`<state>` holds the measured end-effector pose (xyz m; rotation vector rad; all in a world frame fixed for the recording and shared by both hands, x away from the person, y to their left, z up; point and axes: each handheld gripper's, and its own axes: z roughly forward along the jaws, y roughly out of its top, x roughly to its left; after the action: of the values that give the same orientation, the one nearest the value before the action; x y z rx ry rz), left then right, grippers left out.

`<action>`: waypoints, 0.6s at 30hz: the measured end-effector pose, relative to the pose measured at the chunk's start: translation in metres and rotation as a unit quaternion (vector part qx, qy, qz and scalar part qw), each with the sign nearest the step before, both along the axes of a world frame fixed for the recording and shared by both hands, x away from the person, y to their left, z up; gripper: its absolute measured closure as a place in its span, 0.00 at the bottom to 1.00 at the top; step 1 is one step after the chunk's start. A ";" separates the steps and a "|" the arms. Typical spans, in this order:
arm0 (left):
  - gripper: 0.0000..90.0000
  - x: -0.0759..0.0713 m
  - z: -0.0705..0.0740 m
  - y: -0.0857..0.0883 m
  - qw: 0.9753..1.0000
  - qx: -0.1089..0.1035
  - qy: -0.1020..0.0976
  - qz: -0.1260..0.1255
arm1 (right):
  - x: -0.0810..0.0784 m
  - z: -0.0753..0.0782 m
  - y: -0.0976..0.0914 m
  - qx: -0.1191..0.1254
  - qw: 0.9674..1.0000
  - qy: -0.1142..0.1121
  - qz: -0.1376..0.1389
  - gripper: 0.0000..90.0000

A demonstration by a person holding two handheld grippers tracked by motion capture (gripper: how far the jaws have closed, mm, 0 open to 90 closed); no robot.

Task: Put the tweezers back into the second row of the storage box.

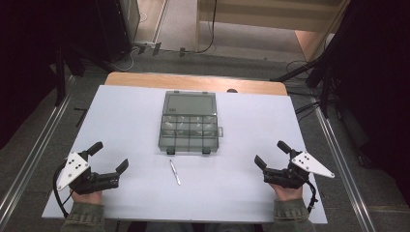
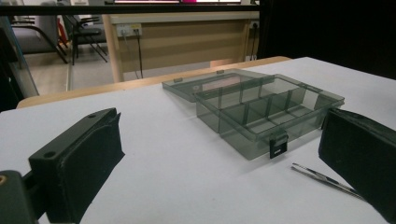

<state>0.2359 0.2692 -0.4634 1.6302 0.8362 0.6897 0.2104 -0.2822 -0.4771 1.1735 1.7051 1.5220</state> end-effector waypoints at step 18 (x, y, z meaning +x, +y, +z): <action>0.00 0.001 0.000 -0.001 1.000 -0.002 0.000 0.000 | 0.001 -0.003 0.004 -0.013 1.000 0.026 0.008 0.00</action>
<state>0.2366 0.2681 -0.4630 1.6264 0.8366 0.6872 0.2118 -0.2784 -0.4798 1.1984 1.7657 1.4872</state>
